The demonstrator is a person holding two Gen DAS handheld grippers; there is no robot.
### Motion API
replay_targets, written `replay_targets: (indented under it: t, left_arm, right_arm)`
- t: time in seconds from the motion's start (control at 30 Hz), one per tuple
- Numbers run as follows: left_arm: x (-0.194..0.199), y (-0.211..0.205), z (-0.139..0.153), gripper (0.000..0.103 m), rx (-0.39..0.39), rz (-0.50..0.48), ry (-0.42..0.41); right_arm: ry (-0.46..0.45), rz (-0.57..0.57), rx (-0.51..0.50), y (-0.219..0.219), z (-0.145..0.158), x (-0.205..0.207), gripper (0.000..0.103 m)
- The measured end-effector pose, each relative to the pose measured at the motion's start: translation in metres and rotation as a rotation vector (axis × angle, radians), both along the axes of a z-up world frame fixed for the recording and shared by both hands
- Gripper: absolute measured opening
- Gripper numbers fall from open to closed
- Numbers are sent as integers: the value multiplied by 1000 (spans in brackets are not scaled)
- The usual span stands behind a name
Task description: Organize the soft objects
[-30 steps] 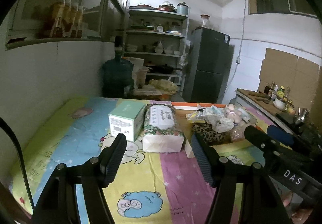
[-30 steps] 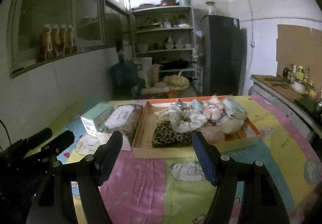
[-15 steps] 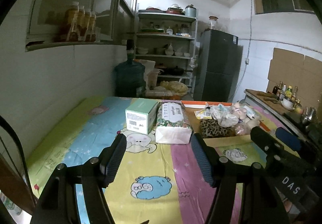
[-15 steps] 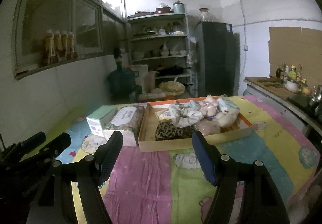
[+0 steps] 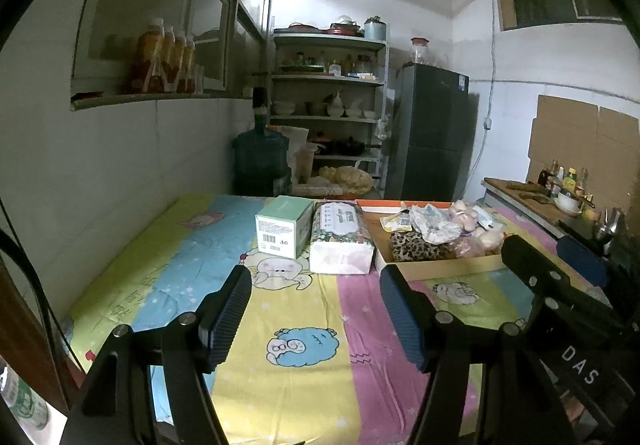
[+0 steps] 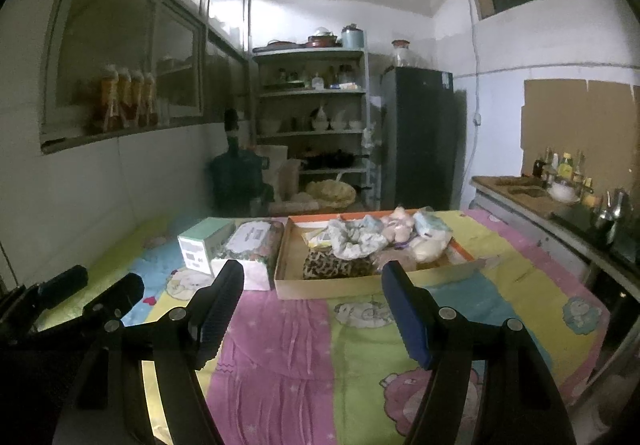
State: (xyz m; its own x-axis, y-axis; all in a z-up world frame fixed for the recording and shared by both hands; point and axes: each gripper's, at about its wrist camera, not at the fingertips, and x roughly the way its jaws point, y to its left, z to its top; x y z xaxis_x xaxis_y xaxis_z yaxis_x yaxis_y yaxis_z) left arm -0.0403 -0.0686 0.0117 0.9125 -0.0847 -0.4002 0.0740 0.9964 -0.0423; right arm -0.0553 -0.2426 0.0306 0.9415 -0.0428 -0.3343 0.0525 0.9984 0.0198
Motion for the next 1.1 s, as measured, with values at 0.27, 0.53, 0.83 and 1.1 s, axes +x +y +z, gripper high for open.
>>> replay_targets:
  t: [0.27, 0.53, 0.83, 1.1]
  left_arm:
    - [-12, 1, 6, 66, -4, 20, -35]
    - [-16, 0, 6, 66, 2, 29, -38]
    - [-18, 2, 7, 66, 4, 36, -37]
    - [-18, 2, 7, 66, 4, 37, -39]
  right_arm:
    - [-16, 9, -1, 1, 4, -12, 73]
    - [-19, 10, 1, 1, 4, -13, 73]
    - [-16, 12, 4, 3, 5, -15, 73]
    - [-17, 12, 4, 3, 5, -15, 73]
